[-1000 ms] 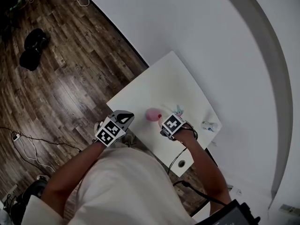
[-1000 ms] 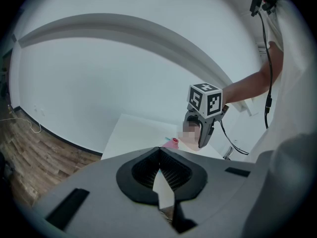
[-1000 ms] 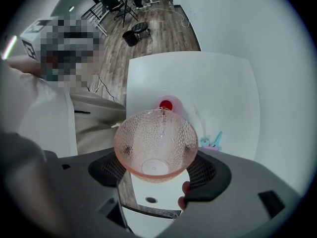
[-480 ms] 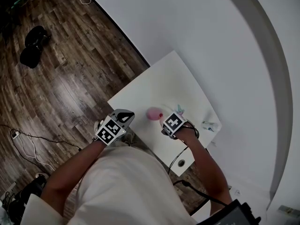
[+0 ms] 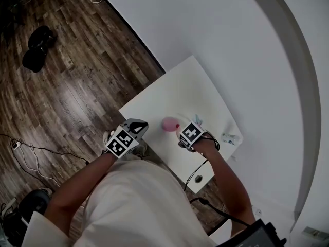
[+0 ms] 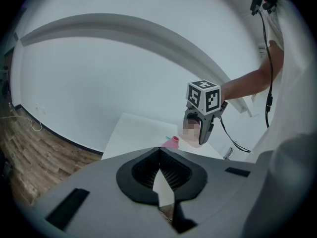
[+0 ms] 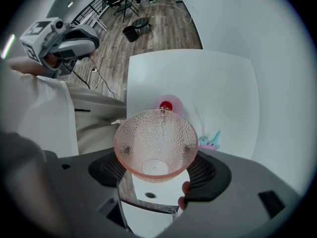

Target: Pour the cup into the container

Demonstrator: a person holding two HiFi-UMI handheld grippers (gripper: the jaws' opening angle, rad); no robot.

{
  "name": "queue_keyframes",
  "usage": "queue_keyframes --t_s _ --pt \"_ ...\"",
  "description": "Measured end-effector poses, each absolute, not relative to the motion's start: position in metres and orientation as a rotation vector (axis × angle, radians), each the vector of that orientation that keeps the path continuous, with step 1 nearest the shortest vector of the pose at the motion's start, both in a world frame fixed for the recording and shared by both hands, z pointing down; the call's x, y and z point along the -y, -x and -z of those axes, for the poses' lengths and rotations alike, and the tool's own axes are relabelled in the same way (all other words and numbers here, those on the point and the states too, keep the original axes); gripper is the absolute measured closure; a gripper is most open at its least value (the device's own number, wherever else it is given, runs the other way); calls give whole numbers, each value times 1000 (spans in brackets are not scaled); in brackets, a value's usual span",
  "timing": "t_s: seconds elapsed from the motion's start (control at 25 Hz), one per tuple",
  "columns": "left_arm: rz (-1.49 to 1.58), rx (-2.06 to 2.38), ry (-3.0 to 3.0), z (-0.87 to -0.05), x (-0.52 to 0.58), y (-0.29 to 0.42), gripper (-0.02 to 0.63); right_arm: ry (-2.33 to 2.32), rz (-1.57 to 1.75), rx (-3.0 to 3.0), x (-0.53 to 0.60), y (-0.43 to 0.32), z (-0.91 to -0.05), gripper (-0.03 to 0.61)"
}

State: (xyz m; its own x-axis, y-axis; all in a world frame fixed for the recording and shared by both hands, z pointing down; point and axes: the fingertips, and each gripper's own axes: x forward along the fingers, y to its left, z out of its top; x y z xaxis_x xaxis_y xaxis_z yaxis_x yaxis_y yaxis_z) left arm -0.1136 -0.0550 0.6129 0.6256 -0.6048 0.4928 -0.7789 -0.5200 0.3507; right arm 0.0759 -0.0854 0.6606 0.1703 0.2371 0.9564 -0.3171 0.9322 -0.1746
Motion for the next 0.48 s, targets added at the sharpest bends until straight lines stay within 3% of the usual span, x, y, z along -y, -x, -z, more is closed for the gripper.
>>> queue_keyframes --t_s 0.48 --pt "-413 1077 -2297 -615 54 116 603 -66 -392 1321 85 -78 -657 213"
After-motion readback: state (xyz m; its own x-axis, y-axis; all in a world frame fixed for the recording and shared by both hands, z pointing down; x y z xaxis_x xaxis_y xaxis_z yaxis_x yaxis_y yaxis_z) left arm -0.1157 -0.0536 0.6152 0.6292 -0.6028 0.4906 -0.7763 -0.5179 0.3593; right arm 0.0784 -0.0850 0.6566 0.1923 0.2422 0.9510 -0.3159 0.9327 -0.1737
